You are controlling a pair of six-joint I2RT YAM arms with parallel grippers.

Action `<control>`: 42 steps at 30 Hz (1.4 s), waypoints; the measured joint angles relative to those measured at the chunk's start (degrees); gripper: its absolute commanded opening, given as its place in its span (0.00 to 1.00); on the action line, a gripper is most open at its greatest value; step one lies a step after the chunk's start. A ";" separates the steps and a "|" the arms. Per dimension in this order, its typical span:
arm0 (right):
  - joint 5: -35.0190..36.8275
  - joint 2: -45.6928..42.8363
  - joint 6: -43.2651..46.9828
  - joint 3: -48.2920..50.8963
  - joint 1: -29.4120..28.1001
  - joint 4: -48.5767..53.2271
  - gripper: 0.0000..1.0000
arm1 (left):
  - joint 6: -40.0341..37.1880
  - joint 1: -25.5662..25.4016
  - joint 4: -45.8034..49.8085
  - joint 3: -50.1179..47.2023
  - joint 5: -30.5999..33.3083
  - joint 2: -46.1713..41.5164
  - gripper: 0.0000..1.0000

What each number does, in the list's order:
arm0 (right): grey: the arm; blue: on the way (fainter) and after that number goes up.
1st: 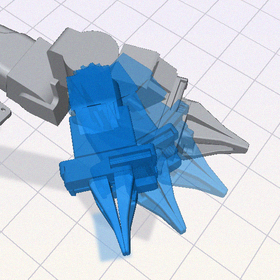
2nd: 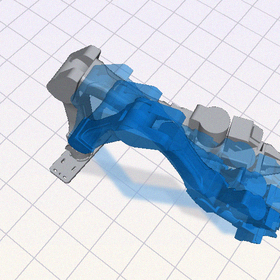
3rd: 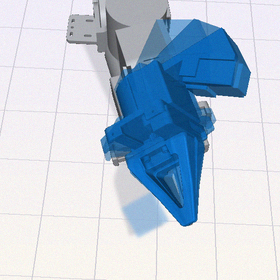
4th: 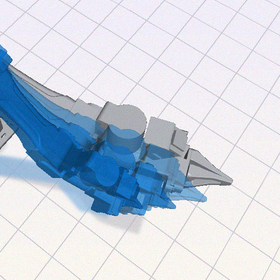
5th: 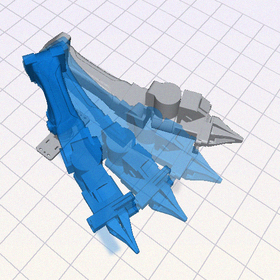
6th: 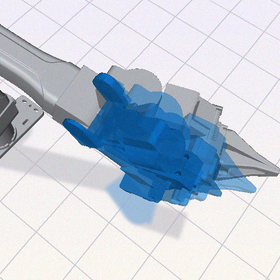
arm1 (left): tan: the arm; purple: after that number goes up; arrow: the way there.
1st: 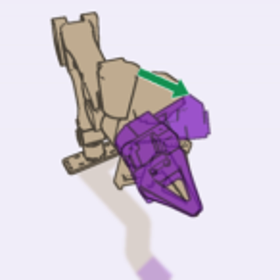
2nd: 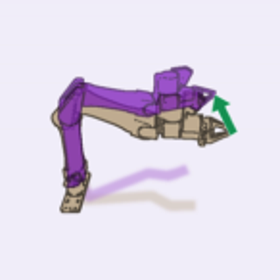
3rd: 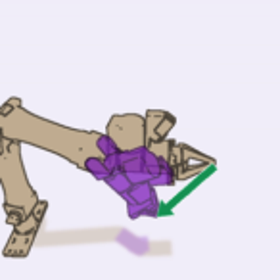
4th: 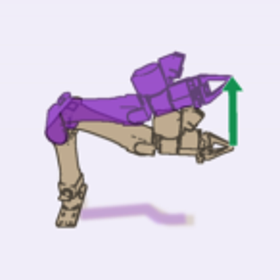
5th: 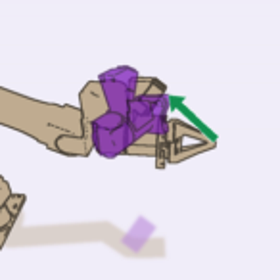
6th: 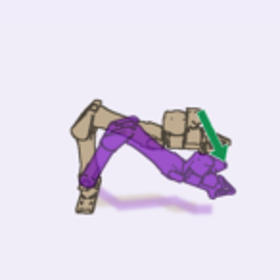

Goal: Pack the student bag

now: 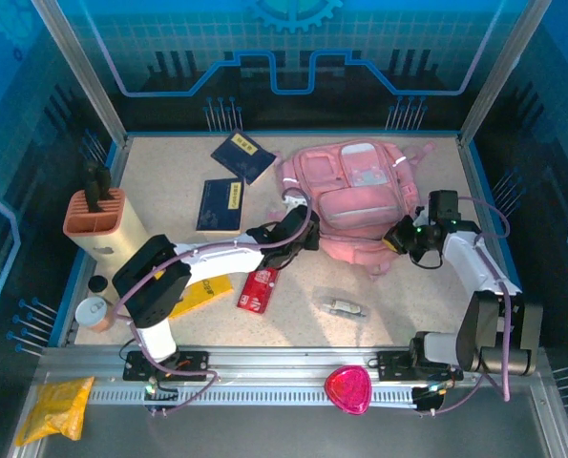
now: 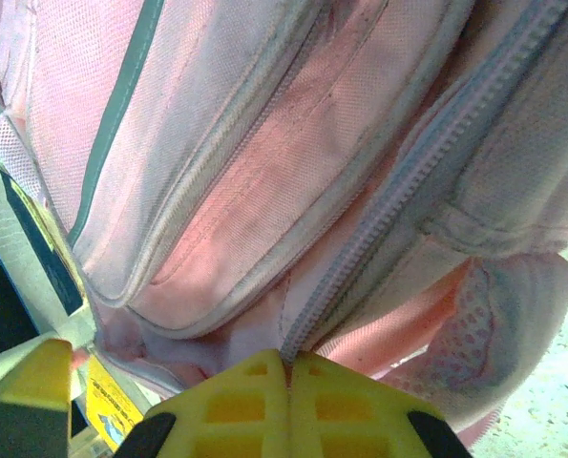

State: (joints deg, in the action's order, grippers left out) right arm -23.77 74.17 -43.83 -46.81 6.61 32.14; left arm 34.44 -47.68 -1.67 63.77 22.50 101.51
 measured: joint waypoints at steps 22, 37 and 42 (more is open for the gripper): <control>-0.07 -2.29 0.22 1.95 -0.15 0.44 0.00 | 0.31 12.04 -12.79 1.09 1.27 8.79 0.00; 1.42 -2.82 3.69 -2.95 -7.39 0.46 0.39 | 2.34 14.45 -2.97 -2.19 -2.91 -1.64 0.49; 1.40 -2.69 7.04 -5.64 -14.88 -0.46 0.52 | 4.74 14.19 5.90 -7.30 -3.87 -14.16 0.53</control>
State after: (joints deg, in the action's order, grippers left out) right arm -22.37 71.48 -36.80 -52.45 -8.27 31.68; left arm 39.18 -33.50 4.23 56.47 18.63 87.35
